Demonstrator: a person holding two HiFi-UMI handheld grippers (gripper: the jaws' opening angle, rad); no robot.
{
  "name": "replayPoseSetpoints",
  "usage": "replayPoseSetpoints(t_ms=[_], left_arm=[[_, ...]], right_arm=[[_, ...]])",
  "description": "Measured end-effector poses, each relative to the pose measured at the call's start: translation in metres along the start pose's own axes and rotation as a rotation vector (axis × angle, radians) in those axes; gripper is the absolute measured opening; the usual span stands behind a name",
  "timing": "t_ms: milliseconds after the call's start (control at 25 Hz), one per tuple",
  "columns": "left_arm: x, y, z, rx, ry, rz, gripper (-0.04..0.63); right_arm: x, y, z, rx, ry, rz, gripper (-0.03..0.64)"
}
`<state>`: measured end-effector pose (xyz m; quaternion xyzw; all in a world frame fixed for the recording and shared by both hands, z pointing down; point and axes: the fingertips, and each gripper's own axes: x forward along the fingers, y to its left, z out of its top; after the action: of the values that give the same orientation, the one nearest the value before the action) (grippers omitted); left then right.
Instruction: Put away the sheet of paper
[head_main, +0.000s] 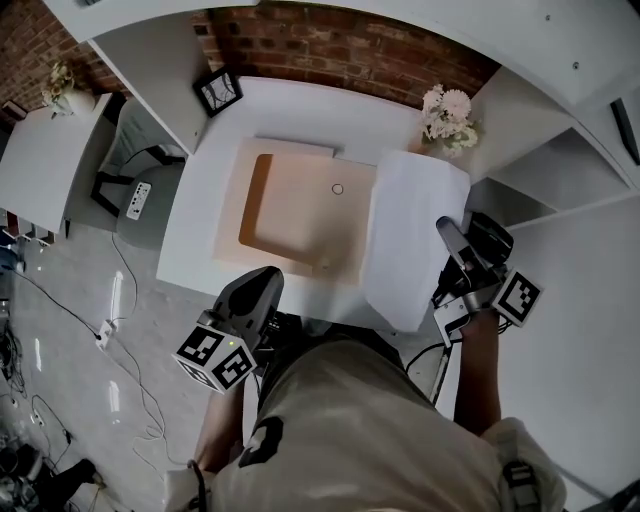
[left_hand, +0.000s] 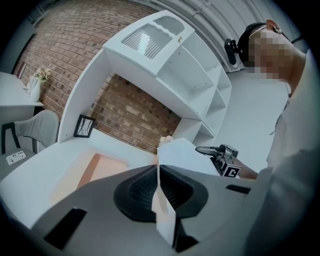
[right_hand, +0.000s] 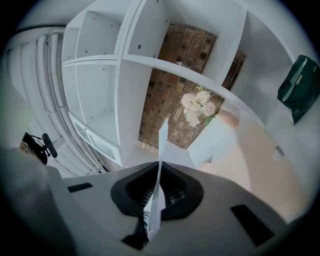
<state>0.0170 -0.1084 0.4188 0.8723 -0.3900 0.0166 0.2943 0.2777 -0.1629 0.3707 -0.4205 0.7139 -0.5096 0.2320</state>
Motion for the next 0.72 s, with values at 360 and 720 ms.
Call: replayPoseSetpoints(t_ms=[360, 720], left_arm=[[0.014, -0.006, -0.010, 0.010, 0.030, 0.008, 0.028], [0.021, -0.016, -0.015, 0.018, 0.052, 0.013, 0.028]], right_arm=[[0.000, -0.045, 0.007, 0.037, 0.019, -0.078, 0.028], [-0.001, -0.072, 0.006, 0.096, 0.055, -0.107, 0.028]])
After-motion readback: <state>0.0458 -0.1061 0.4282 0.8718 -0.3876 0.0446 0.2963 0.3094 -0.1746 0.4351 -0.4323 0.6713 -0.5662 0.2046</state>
